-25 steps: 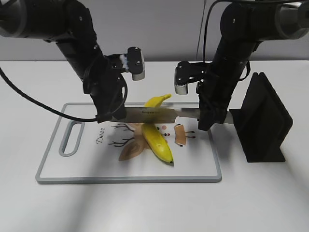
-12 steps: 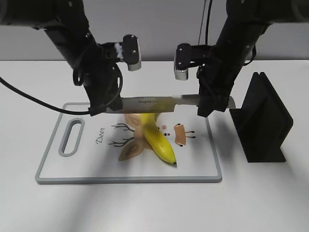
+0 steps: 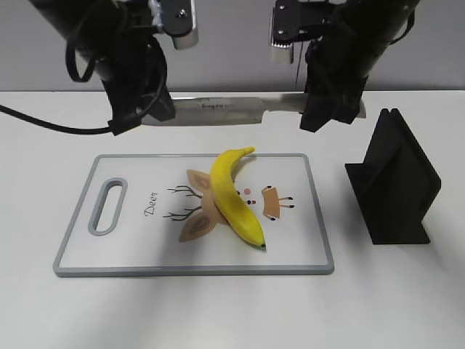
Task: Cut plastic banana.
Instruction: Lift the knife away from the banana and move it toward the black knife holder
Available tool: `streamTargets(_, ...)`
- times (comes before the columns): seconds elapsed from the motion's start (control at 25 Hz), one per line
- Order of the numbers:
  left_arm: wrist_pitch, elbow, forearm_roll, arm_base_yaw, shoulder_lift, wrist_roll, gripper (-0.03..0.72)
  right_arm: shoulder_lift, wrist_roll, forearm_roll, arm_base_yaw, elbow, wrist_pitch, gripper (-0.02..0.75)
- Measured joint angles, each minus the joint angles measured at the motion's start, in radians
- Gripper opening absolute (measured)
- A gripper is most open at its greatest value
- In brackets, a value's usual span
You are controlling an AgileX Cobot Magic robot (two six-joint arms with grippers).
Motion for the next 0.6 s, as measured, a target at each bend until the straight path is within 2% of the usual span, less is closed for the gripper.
streamTargets(0.32, 0.045, 0.000, 0.007, -0.003, -0.078, -0.002, -0.007, -0.028, 0.011, -0.005, 0.026, -0.055, 0.075, 0.197)
streamTargets(0.4, 0.068, 0.000, 0.008, -0.002, -0.079, -0.007, 0.023, -0.028, 0.025, -0.004, 0.031, -0.057, 0.085, 0.197)
streamTargets(0.52, 0.072, 0.000, 0.002, -0.002, -0.079, -0.038, 0.170, -0.028, 0.056, -0.007, 0.037, -0.058, 0.095, 0.194)
streamTargets(0.6, 0.062, 0.000, -0.002, -0.002, -0.083, -0.062, 0.316, -0.028, 0.080, -0.019, 0.039, -0.061, 0.103, 0.187)
